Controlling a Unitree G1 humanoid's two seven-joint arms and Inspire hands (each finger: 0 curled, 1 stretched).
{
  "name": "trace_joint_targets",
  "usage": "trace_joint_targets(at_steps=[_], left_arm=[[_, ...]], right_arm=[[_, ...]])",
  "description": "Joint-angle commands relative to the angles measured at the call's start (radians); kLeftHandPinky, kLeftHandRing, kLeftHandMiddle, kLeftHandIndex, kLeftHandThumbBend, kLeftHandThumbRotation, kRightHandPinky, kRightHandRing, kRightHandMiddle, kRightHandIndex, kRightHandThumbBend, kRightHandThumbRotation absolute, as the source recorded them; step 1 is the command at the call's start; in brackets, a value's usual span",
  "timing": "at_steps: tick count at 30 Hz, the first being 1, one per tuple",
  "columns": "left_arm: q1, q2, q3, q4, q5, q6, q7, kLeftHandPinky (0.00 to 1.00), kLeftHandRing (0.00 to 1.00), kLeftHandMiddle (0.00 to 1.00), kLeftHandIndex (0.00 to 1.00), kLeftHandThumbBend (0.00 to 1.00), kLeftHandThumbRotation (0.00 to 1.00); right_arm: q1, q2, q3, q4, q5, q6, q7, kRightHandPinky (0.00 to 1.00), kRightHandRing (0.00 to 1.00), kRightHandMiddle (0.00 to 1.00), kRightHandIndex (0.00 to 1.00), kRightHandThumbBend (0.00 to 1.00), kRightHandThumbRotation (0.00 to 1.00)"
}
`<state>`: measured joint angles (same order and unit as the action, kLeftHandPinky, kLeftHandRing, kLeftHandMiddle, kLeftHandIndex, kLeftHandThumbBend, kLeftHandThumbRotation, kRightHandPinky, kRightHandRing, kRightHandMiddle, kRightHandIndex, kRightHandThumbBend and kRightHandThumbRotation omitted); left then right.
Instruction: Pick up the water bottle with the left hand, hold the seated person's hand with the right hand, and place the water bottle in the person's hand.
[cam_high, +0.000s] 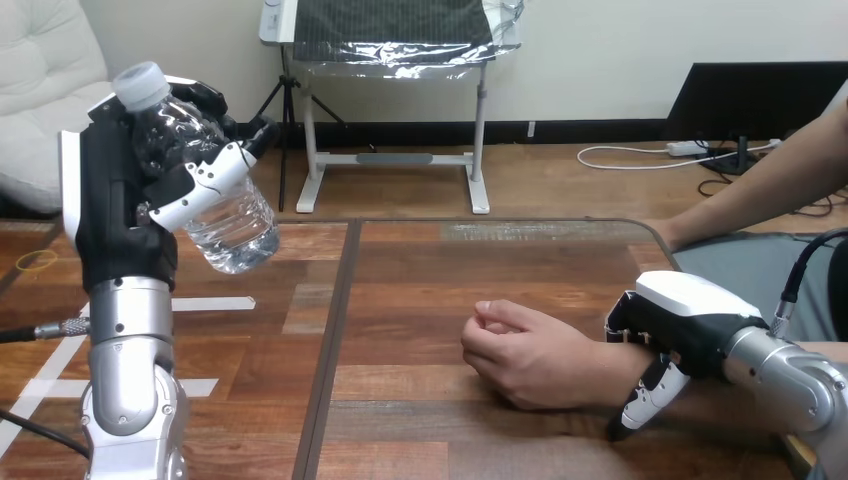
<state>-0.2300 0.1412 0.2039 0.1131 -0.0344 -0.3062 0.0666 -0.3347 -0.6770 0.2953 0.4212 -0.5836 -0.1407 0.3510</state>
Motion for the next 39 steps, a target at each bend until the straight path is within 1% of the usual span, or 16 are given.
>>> trace_joint_targets(at_steps=[1,4,7,16,19,26,33,36,39], left_arm=[[-0.051,0.002,-0.010,-0.013,-0.009,-0.040,-0.016,0.25,0.32,0.37,0.40,0.70,0.00],[-0.050,0.000,-0.011,-0.008,-0.009,-0.040,-0.018,0.25,0.32,0.37,0.40,0.71,0.00],[-0.051,-0.003,-0.013,-0.002,-0.007,-0.048,-0.022,0.25,0.31,0.37,0.40,0.71,0.00],[-0.057,-0.015,-0.022,0.019,-0.015,-0.071,-0.039,0.25,0.31,0.36,0.39,0.70,0.00],[-0.060,-0.015,-0.026,0.032,-0.009,-0.086,-0.044,0.24,0.31,0.36,0.39,0.69,0.00],[-0.056,-0.023,-0.039,0.030,0.001,-0.073,-0.043,0.24,0.30,0.36,0.39,0.69,0.00],[-0.055,-0.028,-0.048,0.041,0.007,-0.075,-0.040,0.24,0.30,0.36,0.39,0.69,0.00],[-0.055,-0.030,-0.050,0.043,0.011,-0.076,-0.038,0.24,0.30,0.36,0.39,0.69,0.00],[-0.056,-0.033,-0.052,0.044,0.017,-0.074,-0.035,0.24,0.30,0.37,0.39,0.69,0.00]], right_arm=[[-0.004,0.011,-0.033,-0.062,0.047,0.018,0.018,0.19,0.25,0.33,0.34,0.89,0.00],[-0.007,0.008,-0.044,-0.074,0.052,0.016,0.019,0.20,0.26,0.34,0.35,0.90,0.00],[-0.012,0.004,-0.056,-0.079,0.059,-0.001,0.013,0.20,0.26,0.33,0.36,0.92,0.00],[-0.036,-0.007,-0.080,-0.096,0.083,0.006,0.030,0.19,0.25,0.32,0.35,0.93,0.00],[-0.045,-0.010,-0.085,-0.108,0.084,0.021,0.043,0.19,0.25,0.32,0.35,0.93,0.00],[-0.066,-0.016,-0.097,-0.133,0.087,0.047,0.067,0.20,0.26,0.33,0.34,0.91,0.00],[-0.082,-0.020,-0.107,-0.159,0.093,0.070,0.083,0.20,0.26,0.33,0.34,0.91,0.00],[-0.088,-0.023,-0.110,-0.168,0.094,0.076,0.087,0.20,0.26,0.32,0.34,0.91,0.00],[-0.094,-0.025,-0.116,-0.170,0.103,0.070,0.089,0.20,0.25,0.32,0.34,0.91,0.00]])
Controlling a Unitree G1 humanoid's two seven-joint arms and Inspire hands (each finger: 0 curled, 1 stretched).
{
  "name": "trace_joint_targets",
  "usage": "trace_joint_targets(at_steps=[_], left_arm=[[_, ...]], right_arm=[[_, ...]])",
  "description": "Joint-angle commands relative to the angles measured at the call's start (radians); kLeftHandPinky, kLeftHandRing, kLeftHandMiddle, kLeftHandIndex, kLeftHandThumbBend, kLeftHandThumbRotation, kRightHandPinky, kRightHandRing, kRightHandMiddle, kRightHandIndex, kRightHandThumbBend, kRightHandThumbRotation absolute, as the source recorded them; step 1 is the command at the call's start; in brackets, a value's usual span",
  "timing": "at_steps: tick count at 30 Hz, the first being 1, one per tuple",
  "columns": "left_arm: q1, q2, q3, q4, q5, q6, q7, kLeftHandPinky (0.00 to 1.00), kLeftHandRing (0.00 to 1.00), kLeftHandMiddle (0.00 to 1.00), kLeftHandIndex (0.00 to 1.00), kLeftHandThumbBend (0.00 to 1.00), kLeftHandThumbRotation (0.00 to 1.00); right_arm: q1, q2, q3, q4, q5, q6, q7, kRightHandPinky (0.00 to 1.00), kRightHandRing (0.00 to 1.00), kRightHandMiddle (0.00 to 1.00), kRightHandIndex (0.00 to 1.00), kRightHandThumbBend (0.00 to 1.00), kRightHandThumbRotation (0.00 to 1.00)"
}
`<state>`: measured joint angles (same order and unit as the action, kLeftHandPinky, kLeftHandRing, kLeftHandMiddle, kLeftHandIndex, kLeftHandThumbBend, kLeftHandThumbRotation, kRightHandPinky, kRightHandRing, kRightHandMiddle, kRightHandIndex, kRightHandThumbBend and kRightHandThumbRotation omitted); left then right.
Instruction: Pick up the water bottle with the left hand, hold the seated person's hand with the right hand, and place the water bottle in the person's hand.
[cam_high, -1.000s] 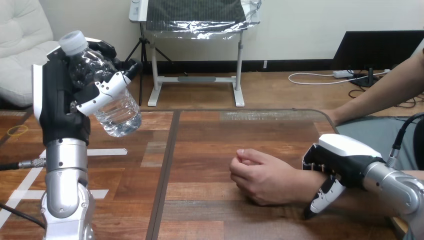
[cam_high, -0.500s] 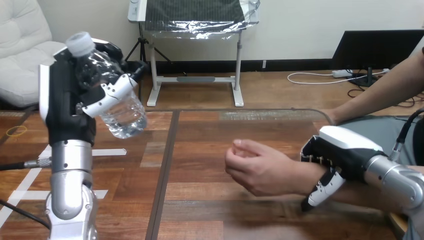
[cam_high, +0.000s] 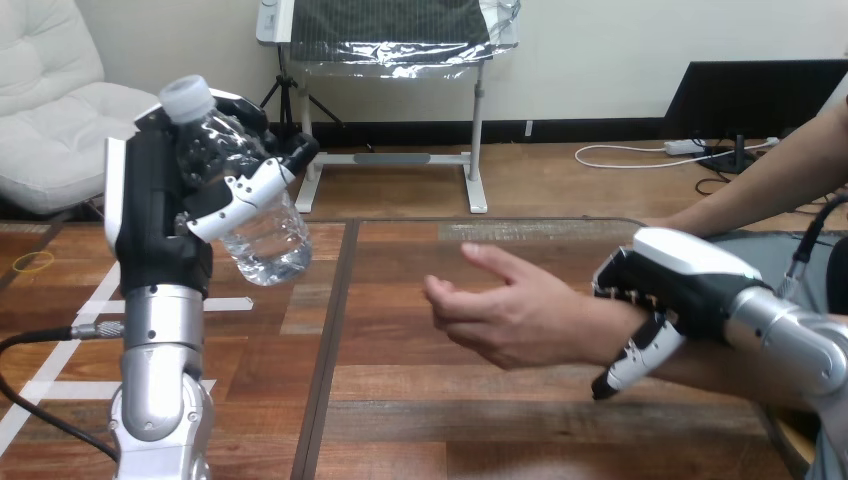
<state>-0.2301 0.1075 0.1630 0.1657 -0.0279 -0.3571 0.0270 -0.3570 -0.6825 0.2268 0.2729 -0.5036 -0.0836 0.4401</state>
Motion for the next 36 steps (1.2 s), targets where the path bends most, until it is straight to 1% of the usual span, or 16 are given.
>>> trace_joint_targets(at_steps=[1,6,12,24,30,33,36], left_arm=[[-0.056,0.000,-0.012,-0.009,0.010,-0.023,0.005,0.24,0.30,0.37,0.39,0.69,0.00],[-0.062,0.001,-0.011,0.006,0.005,-0.033,-0.002,0.24,0.31,0.37,0.39,0.69,0.00],[-0.067,-0.001,-0.011,0.010,0.000,-0.031,-0.007,0.24,0.31,0.37,0.39,0.69,0.00],[-0.076,-0.008,-0.011,0.025,-0.008,-0.029,-0.009,0.24,0.31,0.37,0.39,0.67,0.00],[-0.080,-0.020,-0.015,0.024,-0.029,-0.001,-0.015,0.24,0.31,0.37,0.39,0.67,0.00],[-0.085,-0.022,-0.020,0.030,-0.019,-0.005,-0.012,0.25,0.31,0.37,0.39,0.66,0.00],[-0.092,-0.016,-0.028,0.046,0.004,-0.021,-0.008,0.25,0.32,0.38,0.39,0.66,0.00]], right_arm=[[-0.075,-0.020,-0.049,-0.024,0.025,0.015,0.003,0.20,0.25,0.32,0.34,0.90,0.00],[-0.085,-0.025,-0.048,-0.033,0.026,0.023,0.009,0.20,0.26,0.32,0.34,0.90,0.00],[-0.097,-0.027,-0.052,-0.034,0.033,0.016,0.009,0.20,0.26,0.32,0.34,0.91,0.00],[-0.125,-0.028,-0.045,-0.028,0.036,0.027,0.018,0.19,0.25,0.32,0.34,0.91,0.00],[-0.136,-0.023,-0.039,-0.018,0.033,0.030,0.020,0.20,0.26,0.33,0.34,0.92,0.00],[-0.139,-0.020,-0.037,-0.012,0.033,0.029,0.019,0.21,0.27,0.33,0.34,0.92,0.00],[-0.143,-0.017,-0.033,-0.007,0.031,0.028,0.020,0.22,0.27,0.34,0.34,0.93,0.00]])
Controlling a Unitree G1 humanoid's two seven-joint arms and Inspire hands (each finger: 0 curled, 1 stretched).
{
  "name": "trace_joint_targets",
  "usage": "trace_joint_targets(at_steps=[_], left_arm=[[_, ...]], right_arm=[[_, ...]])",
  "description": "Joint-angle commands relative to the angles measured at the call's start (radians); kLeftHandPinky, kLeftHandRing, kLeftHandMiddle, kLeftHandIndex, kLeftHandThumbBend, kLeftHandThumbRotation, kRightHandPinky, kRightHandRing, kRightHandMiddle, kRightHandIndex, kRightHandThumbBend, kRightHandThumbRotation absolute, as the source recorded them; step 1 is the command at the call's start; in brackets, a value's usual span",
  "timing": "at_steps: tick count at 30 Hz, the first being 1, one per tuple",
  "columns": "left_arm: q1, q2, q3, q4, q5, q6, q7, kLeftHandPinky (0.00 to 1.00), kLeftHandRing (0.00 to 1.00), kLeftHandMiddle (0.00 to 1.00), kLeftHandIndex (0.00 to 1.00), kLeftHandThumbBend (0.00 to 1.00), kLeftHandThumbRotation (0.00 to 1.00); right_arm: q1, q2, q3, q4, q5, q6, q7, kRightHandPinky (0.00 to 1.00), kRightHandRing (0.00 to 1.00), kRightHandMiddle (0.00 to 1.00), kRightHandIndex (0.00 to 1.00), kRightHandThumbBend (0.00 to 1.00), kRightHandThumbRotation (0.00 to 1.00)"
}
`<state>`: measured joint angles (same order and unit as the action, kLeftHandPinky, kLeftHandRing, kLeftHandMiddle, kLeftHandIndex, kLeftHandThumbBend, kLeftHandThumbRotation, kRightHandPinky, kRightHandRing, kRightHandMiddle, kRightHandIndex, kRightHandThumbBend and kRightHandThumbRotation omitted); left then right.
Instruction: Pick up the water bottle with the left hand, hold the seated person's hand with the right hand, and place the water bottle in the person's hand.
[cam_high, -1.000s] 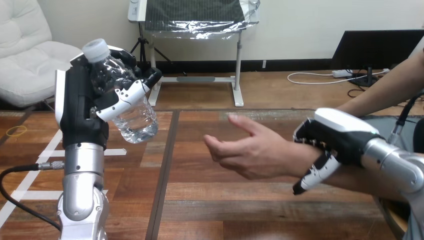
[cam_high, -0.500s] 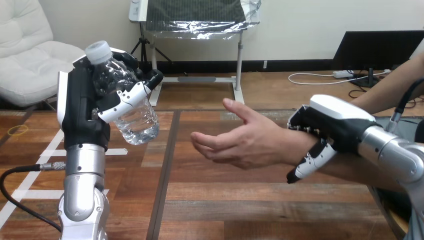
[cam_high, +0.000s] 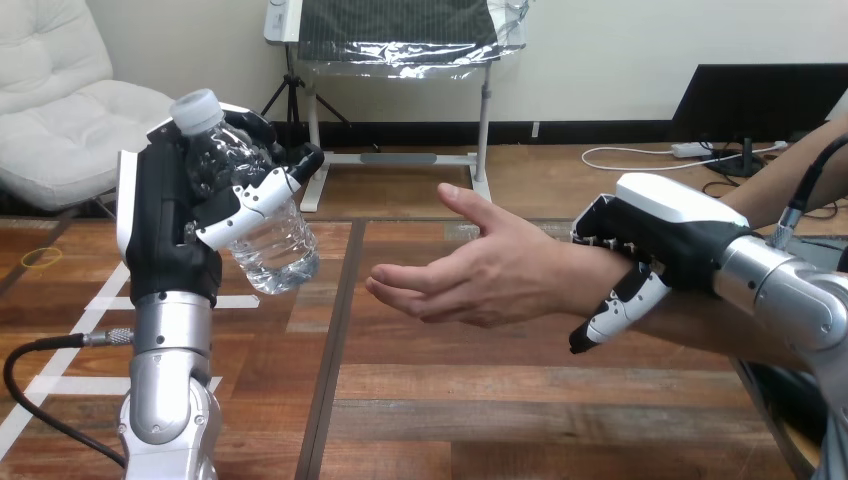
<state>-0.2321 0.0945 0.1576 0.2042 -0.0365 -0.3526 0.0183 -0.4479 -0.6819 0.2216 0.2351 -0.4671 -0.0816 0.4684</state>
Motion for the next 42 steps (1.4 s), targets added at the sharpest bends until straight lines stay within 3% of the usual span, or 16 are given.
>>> trace_joint_targets(at_steps=[1,15,27,42], left_arm=[[-0.096,-0.004,-0.024,0.017,0.014,-0.029,0.000,0.25,0.32,0.38,0.39,0.66,0.00],[-0.145,-0.019,-0.041,0.090,0.020,-0.029,0.005,0.26,0.32,0.37,0.39,0.66,0.00],[-0.218,-0.051,-0.052,0.222,0.007,-0.061,0.002,0.27,0.33,0.39,0.39,0.63,0.00],[-0.330,-0.104,-0.042,0.466,-0.026,-0.167,-0.034,0.29,0.34,0.40,0.41,0.71,0.00]], right_arm=[[-0.053,-0.016,-0.026,0.032,-0.007,0.027,-0.009,0.22,0.28,0.34,0.34,0.93,0.00],[-0.061,0.006,-0.013,0.037,-0.012,0.031,-0.009,0.24,0.29,0.34,0.34,0.96,0.00],[-0.063,0.023,0.004,0.025,-0.024,0.044,-0.004,0.24,0.29,0.34,0.34,0.95,0.00],[-0.068,0.044,0.011,0.012,-0.028,0.055,-0.002,0.22,0.28,0.34,0.35,0.94,0.00]])
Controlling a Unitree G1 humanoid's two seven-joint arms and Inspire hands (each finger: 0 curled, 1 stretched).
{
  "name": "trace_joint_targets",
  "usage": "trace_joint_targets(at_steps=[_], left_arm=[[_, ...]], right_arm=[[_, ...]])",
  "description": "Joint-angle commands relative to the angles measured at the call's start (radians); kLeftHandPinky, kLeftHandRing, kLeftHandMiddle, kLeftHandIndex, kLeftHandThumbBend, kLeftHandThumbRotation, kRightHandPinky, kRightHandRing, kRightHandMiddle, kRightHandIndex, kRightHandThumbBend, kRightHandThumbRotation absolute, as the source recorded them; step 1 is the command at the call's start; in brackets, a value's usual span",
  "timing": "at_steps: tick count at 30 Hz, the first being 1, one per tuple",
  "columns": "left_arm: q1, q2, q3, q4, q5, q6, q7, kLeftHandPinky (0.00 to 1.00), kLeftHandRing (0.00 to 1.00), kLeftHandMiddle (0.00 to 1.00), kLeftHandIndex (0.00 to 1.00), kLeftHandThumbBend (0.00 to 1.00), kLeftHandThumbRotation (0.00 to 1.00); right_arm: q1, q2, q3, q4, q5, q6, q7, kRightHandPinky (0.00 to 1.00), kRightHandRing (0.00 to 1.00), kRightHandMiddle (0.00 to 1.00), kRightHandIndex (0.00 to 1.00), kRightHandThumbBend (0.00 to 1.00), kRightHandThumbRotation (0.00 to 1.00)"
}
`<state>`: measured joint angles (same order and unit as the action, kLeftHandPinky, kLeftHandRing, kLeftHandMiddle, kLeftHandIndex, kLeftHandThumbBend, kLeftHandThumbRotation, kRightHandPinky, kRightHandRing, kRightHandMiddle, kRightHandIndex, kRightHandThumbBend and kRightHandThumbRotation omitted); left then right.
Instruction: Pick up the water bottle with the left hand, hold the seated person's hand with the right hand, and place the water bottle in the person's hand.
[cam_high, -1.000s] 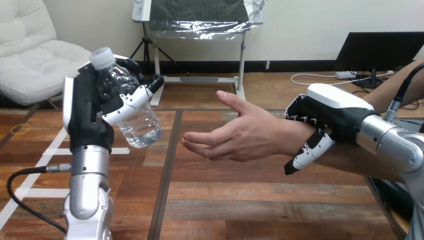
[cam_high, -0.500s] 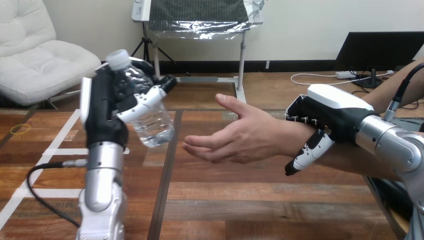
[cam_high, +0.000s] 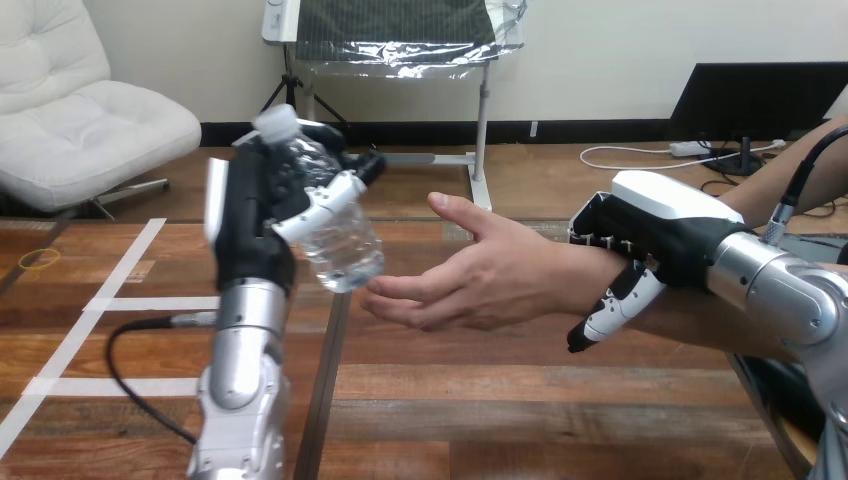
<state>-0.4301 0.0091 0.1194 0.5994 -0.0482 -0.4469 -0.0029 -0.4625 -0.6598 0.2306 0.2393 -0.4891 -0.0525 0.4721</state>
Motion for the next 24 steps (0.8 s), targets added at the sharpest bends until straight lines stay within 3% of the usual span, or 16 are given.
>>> trace_joint_targets(at_steps=[1,12,18,24], left_arm=[[-0.141,-0.023,-0.005,0.091,-0.013,-0.081,-0.013,0.29,0.34,0.41,0.41,0.71,0.00],[-0.209,-0.067,-0.002,0.242,-0.022,-0.162,-0.038,0.30,0.36,0.42,0.42,0.74,0.00],[-0.233,-0.085,-0.019,0.289,0.010,-0.184,-0.009,0.30,0.35,0.42,0.42,0.75,0.00],[-0.251,-0.121,-0.012,0.321,-0.025,-0.190,-0.047,0.30,0.35,0.41,0.42,0.75,0.00]], right_arm=[[-0.055,0.024,0.004,0.008,-0.008,0.026,-0.006,0.22,0.28,0.34,0.35,0.94,0.00],[-0.062,0.032,0.011,0.009,-0.017,0.023,-0.009,0.24,0.30,0.36,0.35,0.93,0.00],[-0.066,0.041,0.010,0.005,-0.022,0.033,-0.002,0.24,0.30,0.36,0.34,0.93,0.00],[-0.072,0.047,0.011,0.000,-0.024,0.048,0.007,0.22,0.28,0.35,0.34,0.93,0.00]])
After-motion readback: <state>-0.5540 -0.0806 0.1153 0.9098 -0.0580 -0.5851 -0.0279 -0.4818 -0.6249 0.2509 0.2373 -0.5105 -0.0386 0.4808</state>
